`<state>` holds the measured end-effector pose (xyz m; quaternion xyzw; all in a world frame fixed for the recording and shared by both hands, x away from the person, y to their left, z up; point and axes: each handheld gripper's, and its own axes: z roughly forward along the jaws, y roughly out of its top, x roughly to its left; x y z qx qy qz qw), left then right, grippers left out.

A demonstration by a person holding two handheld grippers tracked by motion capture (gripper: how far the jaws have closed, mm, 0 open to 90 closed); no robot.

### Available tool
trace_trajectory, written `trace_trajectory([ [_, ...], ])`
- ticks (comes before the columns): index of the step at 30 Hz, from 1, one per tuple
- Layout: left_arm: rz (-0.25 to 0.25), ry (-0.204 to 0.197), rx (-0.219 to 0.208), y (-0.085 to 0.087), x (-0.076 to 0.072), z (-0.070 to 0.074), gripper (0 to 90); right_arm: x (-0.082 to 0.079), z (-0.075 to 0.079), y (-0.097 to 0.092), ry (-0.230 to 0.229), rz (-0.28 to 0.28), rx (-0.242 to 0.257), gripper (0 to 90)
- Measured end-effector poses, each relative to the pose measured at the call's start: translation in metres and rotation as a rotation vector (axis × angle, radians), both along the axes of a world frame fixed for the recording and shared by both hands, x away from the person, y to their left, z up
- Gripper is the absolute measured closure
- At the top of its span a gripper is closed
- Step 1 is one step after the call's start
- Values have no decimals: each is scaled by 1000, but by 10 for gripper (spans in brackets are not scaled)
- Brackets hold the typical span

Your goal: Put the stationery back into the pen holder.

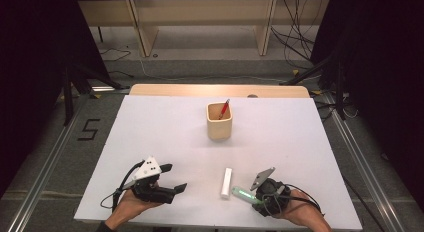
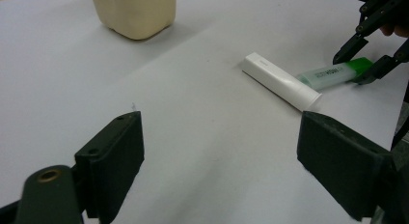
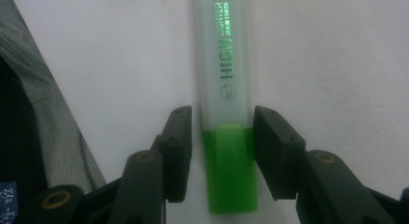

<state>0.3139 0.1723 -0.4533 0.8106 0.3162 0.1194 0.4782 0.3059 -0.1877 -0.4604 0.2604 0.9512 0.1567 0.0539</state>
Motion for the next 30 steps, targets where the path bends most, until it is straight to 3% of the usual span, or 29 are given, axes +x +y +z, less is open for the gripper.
trace_trajectory([
  [17, 2, -2, -3, 1, 0, 0, 166, 2, 2, 6, 18, -8, -40, 673],
  [24, 3, 3, 0, 1, 1, -1, 166, 4, 8, -8, 13, -32, 13, 674],
  [30, 7, 5, 1, 1, 2, -2, 167, 5, 22, -16, -77, -69, 132, 673],
])
